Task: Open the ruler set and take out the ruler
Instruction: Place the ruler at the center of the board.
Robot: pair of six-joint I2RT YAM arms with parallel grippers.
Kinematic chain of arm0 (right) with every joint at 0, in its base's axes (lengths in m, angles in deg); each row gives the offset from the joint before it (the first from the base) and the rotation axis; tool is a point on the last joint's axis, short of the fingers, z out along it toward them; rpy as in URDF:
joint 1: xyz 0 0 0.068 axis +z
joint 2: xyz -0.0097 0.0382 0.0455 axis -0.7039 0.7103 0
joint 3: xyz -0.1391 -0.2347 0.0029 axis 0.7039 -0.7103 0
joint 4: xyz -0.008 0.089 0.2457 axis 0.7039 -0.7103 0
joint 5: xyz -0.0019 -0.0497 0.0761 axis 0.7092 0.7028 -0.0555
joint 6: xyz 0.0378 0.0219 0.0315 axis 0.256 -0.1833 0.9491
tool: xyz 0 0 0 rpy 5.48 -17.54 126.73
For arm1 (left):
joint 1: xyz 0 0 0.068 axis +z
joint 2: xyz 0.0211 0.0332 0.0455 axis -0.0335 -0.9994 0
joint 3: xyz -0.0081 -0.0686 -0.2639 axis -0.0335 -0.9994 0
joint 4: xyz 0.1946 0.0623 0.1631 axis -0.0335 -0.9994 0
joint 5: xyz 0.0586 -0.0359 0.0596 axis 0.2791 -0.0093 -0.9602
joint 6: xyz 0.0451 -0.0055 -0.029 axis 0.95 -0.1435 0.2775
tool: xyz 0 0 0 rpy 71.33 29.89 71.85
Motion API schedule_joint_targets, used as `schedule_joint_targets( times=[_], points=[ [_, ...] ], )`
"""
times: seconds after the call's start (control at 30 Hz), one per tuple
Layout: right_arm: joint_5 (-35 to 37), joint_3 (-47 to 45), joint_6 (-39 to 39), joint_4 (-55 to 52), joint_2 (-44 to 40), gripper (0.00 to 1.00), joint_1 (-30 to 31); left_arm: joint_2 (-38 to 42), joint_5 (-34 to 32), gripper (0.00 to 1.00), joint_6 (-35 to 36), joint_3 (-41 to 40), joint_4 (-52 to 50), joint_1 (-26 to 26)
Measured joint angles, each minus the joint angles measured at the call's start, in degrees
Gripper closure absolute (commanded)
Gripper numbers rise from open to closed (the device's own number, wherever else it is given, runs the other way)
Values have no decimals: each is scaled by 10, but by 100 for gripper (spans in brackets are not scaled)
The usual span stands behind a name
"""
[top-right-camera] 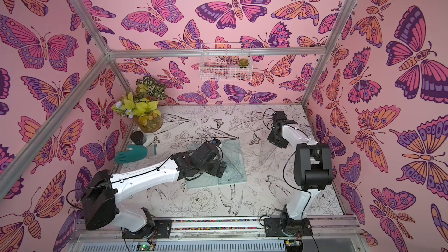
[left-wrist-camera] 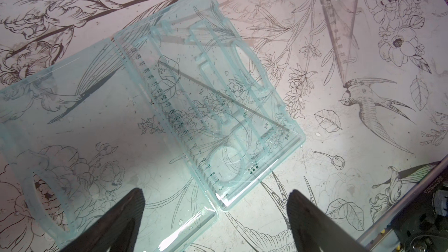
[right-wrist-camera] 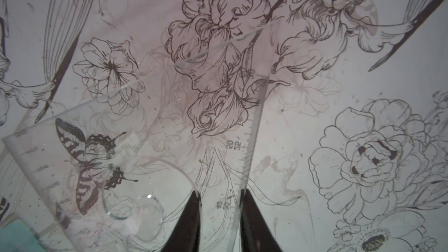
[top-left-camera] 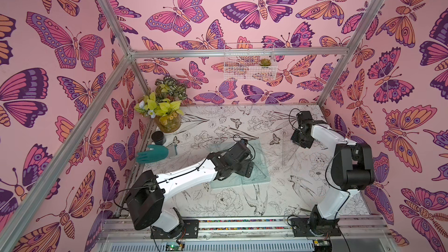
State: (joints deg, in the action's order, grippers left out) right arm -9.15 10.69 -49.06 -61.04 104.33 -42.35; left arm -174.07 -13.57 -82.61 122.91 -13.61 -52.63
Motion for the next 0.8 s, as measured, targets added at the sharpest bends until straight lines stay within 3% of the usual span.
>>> schedule_joint_targets(
  times=[0.5, 0.8],
  points=[
    [-45, 66, 19, 37, 113, 76, -29, 0, 3, 6, 0, 0, -1, -11],
    [-64, 66, 26, 51, 116, 57, -32, 0, 3, 5, -3, 0, -2, -13]
  ],
)
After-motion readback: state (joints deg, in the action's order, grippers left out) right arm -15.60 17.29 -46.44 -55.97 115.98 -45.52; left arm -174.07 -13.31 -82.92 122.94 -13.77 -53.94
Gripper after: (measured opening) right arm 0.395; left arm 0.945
